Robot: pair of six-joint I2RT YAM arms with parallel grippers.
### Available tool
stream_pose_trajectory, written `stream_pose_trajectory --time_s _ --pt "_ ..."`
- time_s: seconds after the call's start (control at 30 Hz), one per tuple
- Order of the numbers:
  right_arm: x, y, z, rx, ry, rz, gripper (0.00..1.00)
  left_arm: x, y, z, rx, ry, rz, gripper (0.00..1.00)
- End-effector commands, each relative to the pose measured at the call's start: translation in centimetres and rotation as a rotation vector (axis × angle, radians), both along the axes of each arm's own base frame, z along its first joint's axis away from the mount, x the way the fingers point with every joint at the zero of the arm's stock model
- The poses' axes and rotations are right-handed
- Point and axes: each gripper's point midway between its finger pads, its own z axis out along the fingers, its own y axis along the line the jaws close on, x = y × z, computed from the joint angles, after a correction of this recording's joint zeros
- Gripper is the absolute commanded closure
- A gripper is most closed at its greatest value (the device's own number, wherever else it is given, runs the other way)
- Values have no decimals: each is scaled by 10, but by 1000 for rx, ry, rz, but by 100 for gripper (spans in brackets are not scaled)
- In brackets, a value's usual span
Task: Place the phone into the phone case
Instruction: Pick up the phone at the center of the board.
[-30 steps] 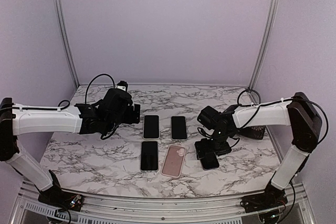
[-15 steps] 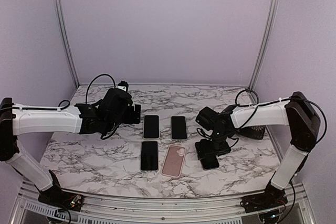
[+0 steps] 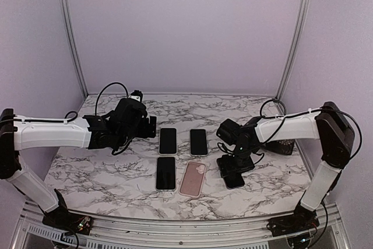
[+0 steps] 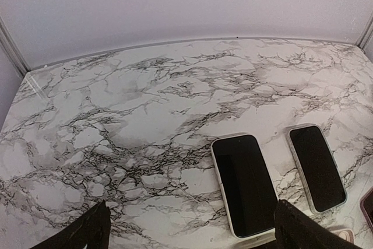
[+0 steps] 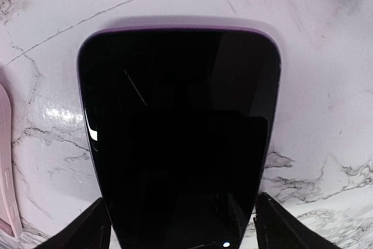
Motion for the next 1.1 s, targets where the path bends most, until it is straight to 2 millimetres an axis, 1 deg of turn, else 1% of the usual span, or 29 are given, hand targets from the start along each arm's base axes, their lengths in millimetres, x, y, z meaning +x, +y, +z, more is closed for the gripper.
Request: stream_pose_trajectory --time_s 0.0,0.1,0.17,0.3,0.4,0.47,0.5,0.6,0.67,0.73,0.8,0.9,1.0,1.07 --pt "-3 13 -14 34 38 8 29 3 -1 9 -27 -20 3 1" --pt "-2 17 -10 50 35 12 45 3 0 8 -24 -19 3 1" --pt "0 19 -7 52 29 13 50 3 0 9 -24 -20 3 1" --pt "6 17 6 42 -11 1 52 2 -1 8 -24 -18 -2 1" --pt "21 17 26 24 -114 -6 53 1 -5 8 -37 -7 -21 1" --pt "31 22 45 28 -203 -9 54 -1 -16 7 -65 16 -70 1" --pt "36 27 55 38 -253 -10 55 -1 -26 11 -104 19 -107 1" --pt "51 47 90 92 -412 -9 57 -13 -68 22 -269 51 -287 6" --pt "57 62 117 147 -517 2 59 -23 -92 32 -386 66 -403 8" --pt "63 77 146 207 -621 9 59 -30 -109 43 -484 80 -475 8" --pt "66 92 175 268 -728 26 59 -35 -123 52 -552 92 -532 8" --pt "68 109 214 339 -866 37 59 -43 -138 68 -623 78 -612 5" --pt "69 119 239 374 -951 41 59 -53 -147 85 -656 31 -681 4" --pt "65 129 251 397 -990 68 60 -52 -148 90 -659 6 -683 5"
